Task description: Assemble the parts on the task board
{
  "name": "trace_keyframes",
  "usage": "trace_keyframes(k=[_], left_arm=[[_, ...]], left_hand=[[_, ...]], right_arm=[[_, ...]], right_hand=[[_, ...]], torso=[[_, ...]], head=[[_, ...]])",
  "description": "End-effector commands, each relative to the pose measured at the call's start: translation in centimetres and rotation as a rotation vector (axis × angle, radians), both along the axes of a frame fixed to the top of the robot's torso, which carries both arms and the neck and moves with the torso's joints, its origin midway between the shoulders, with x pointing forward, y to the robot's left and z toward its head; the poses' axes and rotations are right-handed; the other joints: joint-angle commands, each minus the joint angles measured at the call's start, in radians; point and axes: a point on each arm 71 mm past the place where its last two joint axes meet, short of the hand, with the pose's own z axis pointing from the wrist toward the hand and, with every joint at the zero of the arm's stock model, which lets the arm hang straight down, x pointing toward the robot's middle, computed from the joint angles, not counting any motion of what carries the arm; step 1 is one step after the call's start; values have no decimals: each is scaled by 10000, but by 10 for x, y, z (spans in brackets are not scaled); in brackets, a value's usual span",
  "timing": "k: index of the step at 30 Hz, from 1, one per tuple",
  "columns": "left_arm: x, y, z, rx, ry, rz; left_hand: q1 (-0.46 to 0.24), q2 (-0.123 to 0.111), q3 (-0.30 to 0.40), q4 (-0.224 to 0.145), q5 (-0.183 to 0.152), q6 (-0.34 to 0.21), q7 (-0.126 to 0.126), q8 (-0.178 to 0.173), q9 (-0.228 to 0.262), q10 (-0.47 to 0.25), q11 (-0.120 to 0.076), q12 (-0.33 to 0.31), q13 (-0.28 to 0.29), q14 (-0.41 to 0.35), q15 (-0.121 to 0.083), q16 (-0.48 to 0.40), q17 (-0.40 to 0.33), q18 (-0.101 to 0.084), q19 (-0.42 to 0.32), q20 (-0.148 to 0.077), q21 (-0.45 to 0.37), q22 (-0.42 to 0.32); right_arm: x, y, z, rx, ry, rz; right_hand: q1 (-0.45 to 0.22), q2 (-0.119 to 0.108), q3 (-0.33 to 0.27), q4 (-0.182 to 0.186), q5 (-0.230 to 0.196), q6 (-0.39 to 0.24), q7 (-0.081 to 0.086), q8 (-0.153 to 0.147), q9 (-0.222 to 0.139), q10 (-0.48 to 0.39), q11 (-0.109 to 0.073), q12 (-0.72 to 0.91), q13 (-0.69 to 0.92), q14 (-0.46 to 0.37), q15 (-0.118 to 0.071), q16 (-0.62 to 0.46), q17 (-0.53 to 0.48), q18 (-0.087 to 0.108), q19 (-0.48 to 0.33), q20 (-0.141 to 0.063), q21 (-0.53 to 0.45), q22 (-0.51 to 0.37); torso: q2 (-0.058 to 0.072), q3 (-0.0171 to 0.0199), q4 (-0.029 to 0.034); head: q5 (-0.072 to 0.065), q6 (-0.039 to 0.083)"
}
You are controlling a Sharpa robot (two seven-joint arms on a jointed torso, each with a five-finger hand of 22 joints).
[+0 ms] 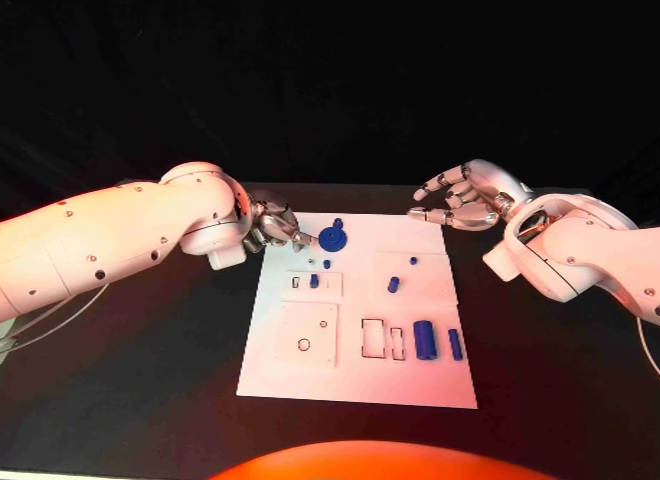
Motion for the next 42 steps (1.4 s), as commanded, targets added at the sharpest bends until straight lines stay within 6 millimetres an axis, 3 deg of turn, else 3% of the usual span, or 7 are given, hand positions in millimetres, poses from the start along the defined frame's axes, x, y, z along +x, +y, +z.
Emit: trace_keyframes(k=[1, 10, 28, 31, 33, 37, 42], left_arm=[[8, 2, 9, -36, 0, -62], [33, 2, 14, 698, -623, 0], [67, 0, -4, 1456, -569, 484], [68, -1, -7, 1500, -466, 426], [68, -2, -10, 1511, -354, 366], [68, -4, -14, 1513, -167, 265], [68, -4, -17, 1580, 42, 164]], left_hand=[[126, 29, -90, 2, 37, -97, 11, -129, -91, -34, 54, -7, -22, 804, 77, -39, 1916, 91, -28, 85, -68, -20], [217, 8, -178, 26, 28, -139, 56, -252, -183, -61, 93, -15, -60, 808, 111, -33, 1926, 95, -26, 120, -84, -32], [142, 46, -338, 85, -52, -65, 78, -343, -282, -48, 122, 40, -26, 842, 144, 31, 2017, 84, 13, 161, -68, 23], [131, 46, -359, 83, -67, -53, 77, -349, -291, -40, 123, 54, -12, 846, 146, 38, 2027, 80, 24, 164, -59, 41], [120, 36, -418, 76, -143, -21, 74, -368, -318, -23, 122, 85, 13, 856, 148, 57, 2054, 77, 39, 172, -50, 63], [102, 80, -654, 79, -621, 57, 75, -461, -427, -36, 126, 128, 1, 864, 157, 77, 2079, 76, 51, 188, -46, 84], [98, 130, -758, 83, -831, 90, 74, -491, -466, -30, 126, 161, 13, 871, 158, 92, 2100, 71, 65, 191, -36, 111]], right_arm=[[0, 1, 0, -2, -39, 108], [0, 1, -1, -11, -20, 106], [1, 3, 0, 14, -61, 60], [1, 3, 0, 19, -69, 58], [1, 3, 0, 23, -74, 59], [1, 4, 0, 17, -58, 77], [1, 4, 0, 12, -49, 83]], right_hand=[[-45, 5, -29, -15, -23, -42, -11, 41, -10, -41, -23, -52, 1344, 743, -39, -62, 1386, -133, 1025, -21, 0, 2617], [-32, 30, -20, -16, -18, -42, -13, 44, -10, -49, -24, -63, 1335, 742, -40, -65, 1383, -133, 1024, -22, -3, 2616], [-20, 70, -6, -14, 2, -44, -13, 48, -10, -44, -26, -58, 1339, 741, -42, -69, 1378, -135, 1029, -24, 9, 2621], [-15, 82, -2, -15, 9, -46, -13, 49, -10, -52, -26, -69, 1330, 740, -43, -71, 1372, -130, 1019, -25, -12, 2613], [-10, 86, 0, -17, 11, -46, -13, 49, -10, -45, -26, -61, 1337, 740, -43, -72, 1372, -130, 1018, -25, -14, 2612], [-10, 86, 0, -17, 11, -46, -13, 49, -10, -45, -26, -61, 1337, 740, -43, -72, 1372, -130, 1018, -25, -14, 2612], [-1, 93, 5, -21, 14, -47, -14, 51, -11, -25, -27, -37, 1357, 745, -44, -63, 1393, -139, 1036, -26, 23, 2627]], torso=[[16, 6, 8], [76, -30, -33], [140, -93, -39], [134, -87, -40], [132, -81, -37], [126, -78, -43], [127, -75, -40]], head=[[16, 54], [49, 119], [123, 150], [138, 144], [165, 146], [201, 123], [184, 78]])
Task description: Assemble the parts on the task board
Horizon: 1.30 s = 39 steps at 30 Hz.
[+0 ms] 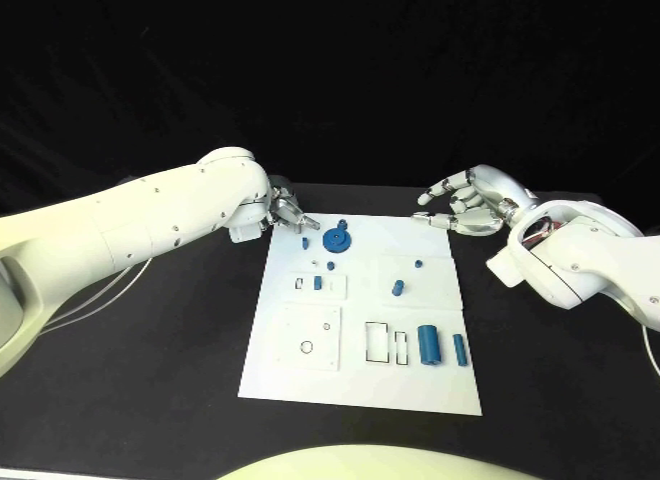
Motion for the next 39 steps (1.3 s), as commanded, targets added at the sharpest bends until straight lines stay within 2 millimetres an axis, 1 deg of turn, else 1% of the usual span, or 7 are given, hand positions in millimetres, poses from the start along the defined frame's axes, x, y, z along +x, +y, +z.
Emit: trace_keyframes(k=[1, 14, 24, 26, 28, 31, 39], left_arm=[[-2, -3, -3, -9, 414, -404], [-4, -3, -10, 171, 898, -580], [-3, -3, -11, 48, 952, -476], [-3, -3, -12, -2, 925, -401], [-3, -2, -12, -42, 927, -359], [-3, -3, -12, -94, 969, -349], [-5, -5, -15, -167, 1285, -542]], left_hand=[[-4, 82, -71, 5, -54, 65, 2, -62, -17, 39, 57, 46, 6, 874, 61, 51, 2100, 71, 23, 82, 2, 12], [164, 213, -68, -31, -82, 109, -8, -83, -52, 42, 49, 72, 12, 884, 58, 73, 2132, 65, 41, 82, 18, 49], [540, 466, 0, -46, -56, 210, -26, -122, -120, 90, 30, 138, 50, 905, 43, 113, 2187, 50, 84, 71, 55, 129], [641, 554, 37, -52, -56, 228, -31, -138, -139, 100, 25, 152, 55, 908, 38, 118, 2195, 52, 83, 67, 53, 127], [832, 738, 138, -78, -57, 252, -47, -157, -165, 112, 11, 165, 54, 914, 27, 128, 2209, 48, 96, 57, 64, 150], [1209, 856, 334, -205, -61, 291, -85, -158, -185, 132, -23, 186, 61, 923, 1, 145, 2234, 41, 120, 37, 83, 193], [1727, 895, 686, -462, -78, 354, -145, -136, -198, 153, -78, 192, 46, 931, -44, 158, 2253, 31, 145, -6, 103, 244]], right_arm=[[0, 1, 0, -5, -46, 72], [0, 1, 0, -6, -51, 45], [0, 1, 0, -5, -51, 43], [0, 1, 0, -5, -50, 42], [0, 1, 0, -5, -49, 44], [0, 1, 0, -6, -47, 47], [0, 1, 0, -10, -39, 54]], right_hand=[[-2, 95, 4, -20, 15, -47, -14, 51, -11, -25, -27, -37, 1358, 745, -44, -24, 1397, -139, 1036, -26, 23, 2622], [15, 113, 13, -23, 23, -46, -15, 55, -11, -24, -29, -38, 1357, 744, -45, -27, 1392, -137, 1033, -27, 16, 2620], [22, 122, 18, -24, 27, -45, -16, 57, -11, -25, -30, -39, 1356, 743, -46, -31, 1386, -138, 1034, -28, 18, 2620], [22, 122, 18, -24, 27, -45, -16, 57, -11, -25, -30, -39, 1356, 743, -46, -31, 1386, -138, 1034, -28, 18, 2620], [36, 139, 29, -26, 34, -44, -17, 60, -10, -26, -31, -41, 1354, 741, -47, -35, 1377, -135, 1027, -29, 5, 2615], [36, 139, 29, -26, 34, -44, -17, 60, -10, -26, -31, -41, 1354, 741, -47, -35, 1377, -135, 1027, -29, 5, 2615], [46, 153, 37, -28, 41, -44, -17, 62, -10, -21, -32, -36, 1359, 743, -48, -32, 1385, -135, 1028, -30, 7, 2616]], torso=[[-4, 8, -1], [-13, 12, 1], [-9, 16, 6], [-7, 12, 4], [-7, 8, 0], [-6, 11, -5], [-12, 15, 1]], head=[[2, -23], [-19, -19], [-40, -4], [-40, -3], [-40, 1], [-42, -15], [-54, -33]])
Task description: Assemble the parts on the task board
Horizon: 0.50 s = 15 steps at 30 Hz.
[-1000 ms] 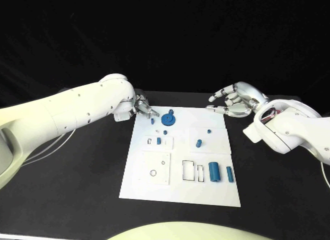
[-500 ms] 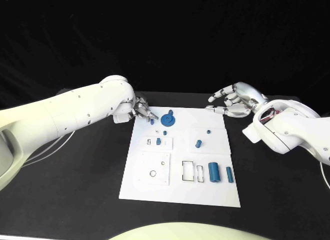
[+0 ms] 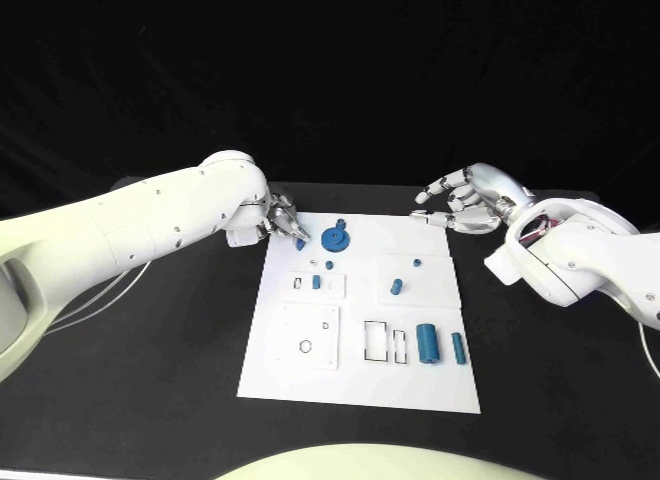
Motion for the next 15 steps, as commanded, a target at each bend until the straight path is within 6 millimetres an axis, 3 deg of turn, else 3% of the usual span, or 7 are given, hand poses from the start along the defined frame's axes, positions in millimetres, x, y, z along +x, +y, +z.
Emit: trace_keyframes(k=[1, 7, 11, 15], left_arm=[[-2, -4, -2, -216, 356, -258], [-3, -4, -2, -389, 429, -193], [-2, -2, -2, -520, 380, -49], [-3, 0, -2, -610, 301, 83]], left_hand=[[140, -14, 83, -28, -38, 74, 2, 9, -10, 43, -45, 37, -11, 934, -47, 51, 2257, 31, 79, -7, 55, 16], [409, -29, 336, -215, -55, 146, -47, 34, -16, 91, -89, 57, 7, 949, -82, 79, 2300, 21, 103, -38, 75, 66], [783, 27, 933, -571, -170, 188, -89, 38, -24, 157, -134, 50, 4, 959, -126, 98, 2329, 6, 146, -88, 110, 145], [987, -110, 2333, -1346, -164, 145, -25, 201, 133, 277, -108, 20, -9, 966, -115, 107, 2346, -14, 197, -92, 156, 248]], right_arm=[[0, 1, 0, -15, -33, 76], [0, 1, 0, -15, -33, 76], [0, 1, 0, -15, -34, 74], [0, 1, 0, -15, -37, 71]], right_hand=[[5, 113, 37, -28, 41, -44, -17, 62, -10, -21, -32, -36, 1359, 743, -48, -32, 1380, -134, 1029, -30, 7, 2612], [16, 124, 45, -30, 48, -42, -18, 65, -10, -21, -33, -37, 1358, 744, -49, -32, 1382, -134, 1027, -30, 4, 2611], [16, 124, 45, -30, 48, -42, -18, 65, -10, -21, -33, -37, 1358, 744, -49, -32, 1382, -134, 1027, -30, 4, 2611], [16, 124, 45, -30, 48, -42, -18, 65, -10, -21, -33, -37, 1358, 744, -49, -32, 1382, -134, 1027, -30, 4, 2611]], torso=[[-7, 3, 1], [-6, 4, 2], [3, 9, 0], [3, 2, -6]], head=[[-3, -10], [-7, -13], [-7, 5], [-15, 2]])
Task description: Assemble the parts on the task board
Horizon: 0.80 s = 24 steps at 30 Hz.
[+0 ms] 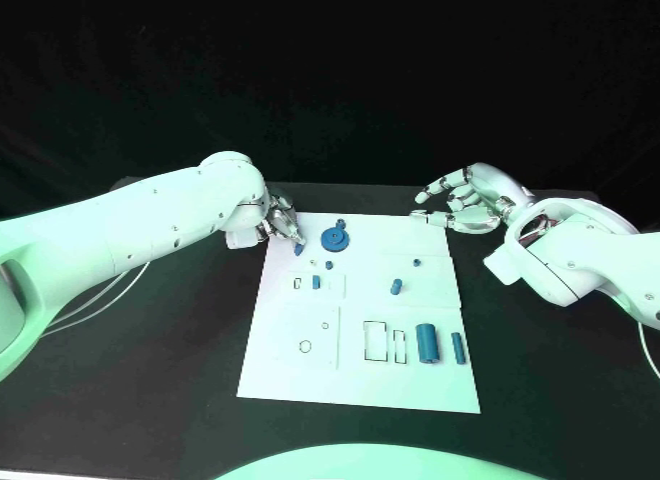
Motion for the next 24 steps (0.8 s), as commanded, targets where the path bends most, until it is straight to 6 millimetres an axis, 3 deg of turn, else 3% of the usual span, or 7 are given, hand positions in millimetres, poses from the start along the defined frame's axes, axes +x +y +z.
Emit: trace_keyframes(k=[1, 16, 18, 19, 20, 24], left_arm=[[-1, -1, 0, -352, 15, 60], [-1, 3, 0, -519, -161, 254], [-1, 4, 0, -558, -172, 272], [-1, 4, 0, -574, -169, 271], [-2, 5, 0, -586, -152, 254], [-3, 8, 0, -553, -46, 105]], left_hand=[[-26, -100, 787, -412, 12, -4, 32, 131, 123, 120, 13, 15, -18, 965, -33, 69, 2347, -20, 104, 26, 61, 65], [-491, -254, 1200, -569, 4, -42, 39, 234, 240, 172, 29, 31, -13, 957, -15, 52, 2322, -19, 104, 49, 66, 82], [-900, -387, 1142, -416, -9, -159, 56, 126, 198, 119, 46, -18, -88, 950, -1, 39, 2302, -11, 79, 61, 42, 46], [-1273, -471, 1000, -194, -43, -159, 87, 52, 151, 83, 76, -42, -131, 948, 22, 35, 2295, -8, 65, 75, 28, 24], [-1988, -601, 597, 306, -84, -93, 142, -51, 72, 39, 129, -62, -181, 944, 67, 28, 2286, -2, 42, 110, 4, -12], [-2972, -1086, -528, 1001, -112, -136, 250, -372, -113, -156, 232, -170, -370, 916, 151, -18, 2214, 28, -44, 193, -80, -143]], right_arm=[[0, 1, 0, -15, -37, 73], [0, 0, -1, -18, -21, 54], [0, 0, -1, -19, -20, 50], [0, 0, -1, -19, -20, 49], [0, 0, -1, -19, -19, 48], [0, -1, -2, -24, -14, 36]], right_hand=[[-23, 86, 45, -30, 48, -42, -18, 65, -10, -21, -33, -37, 1350, 744, -48, -32, 1384, -135, 1027, -30, 4, 2612], [-4, 106, 59, -30, 63, -34, -22, 76, -9, -17, -35, -34, 1353, 744, -51, -34, 1383, -136, 1029, -33, 8, 2614], [-4, 106, 59, -30, 63, -34, -22, 76, -9, -17, -35, -34, 1353, 744, -51, -34, 1383, -136, 1029, -33, 8, 2614], [-4, 106, 59, -30, 63, -34, -22, 76, -9, -17, -35, -34, 1353, 744, -51, -34, 1383, -136, 1029, -33, 8, 2614], [-4, 106, 59, -30, 63, -34, -22, 76, -9, -17, -35, -34, 1353, 744, -51, -34, 1383, -136, 1029, -33, 8, 2614], [-4, 106, 59, -30, 63, -34, -22, 76, -9, -17, -35, -34, 1353, 744, -51, -34, 1383, -136, 1029, -33, 8, 2614]], torso=[[7, -7, -2], [-6, -7, 1], [-2, -1, -2], [-2, -2, -2], [-4, -1, -5], [-2, -4, -7]], head=[[-11, 5], [-1, 18], [-4, 33], [-9, 38], [-12, 37], [-17, 29]])
